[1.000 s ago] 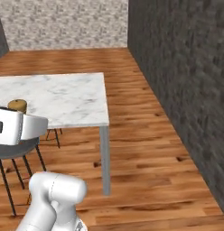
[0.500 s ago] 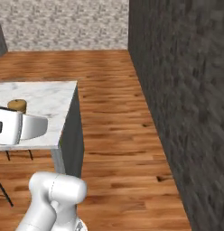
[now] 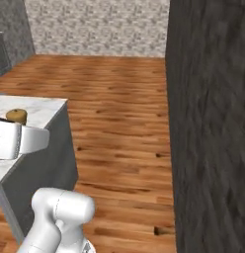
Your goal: Retrieve the shaker from the cabinet and place it next the steak on a plate on the dining table.
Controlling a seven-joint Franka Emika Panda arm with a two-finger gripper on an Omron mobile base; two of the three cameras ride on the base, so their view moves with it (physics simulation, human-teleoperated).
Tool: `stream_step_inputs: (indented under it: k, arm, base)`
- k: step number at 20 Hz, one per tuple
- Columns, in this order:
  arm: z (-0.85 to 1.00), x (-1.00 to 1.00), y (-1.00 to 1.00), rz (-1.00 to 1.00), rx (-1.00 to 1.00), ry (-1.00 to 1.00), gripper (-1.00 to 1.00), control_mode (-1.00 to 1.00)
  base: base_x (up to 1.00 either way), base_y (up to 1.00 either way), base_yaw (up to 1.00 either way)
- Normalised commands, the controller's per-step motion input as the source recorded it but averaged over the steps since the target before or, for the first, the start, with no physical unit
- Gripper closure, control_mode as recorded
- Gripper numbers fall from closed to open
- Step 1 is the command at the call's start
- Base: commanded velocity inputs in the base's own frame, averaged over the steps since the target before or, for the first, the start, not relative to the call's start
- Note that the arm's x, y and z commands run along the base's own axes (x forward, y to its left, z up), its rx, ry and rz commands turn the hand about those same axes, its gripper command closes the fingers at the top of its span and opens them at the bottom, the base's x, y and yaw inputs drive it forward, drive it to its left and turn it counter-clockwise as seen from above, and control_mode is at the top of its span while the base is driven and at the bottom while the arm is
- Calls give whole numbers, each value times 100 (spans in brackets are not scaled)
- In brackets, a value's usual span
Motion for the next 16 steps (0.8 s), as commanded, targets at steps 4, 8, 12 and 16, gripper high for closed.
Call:
stream_step_inputs:
  k: [4,8,12,16]
  arm:
    - [0,0,0,0,0,0,100,100]
    - [0,0,0,0,0,0,100,100]
    - [0,0,0,0,0,0,100,100]
    - [0,0,0,0,0,0,100,100]
  base:
    - [100,-68,50]
    - [100,-70,50]
    - [100,-74,48]
    - [100,-93,38]
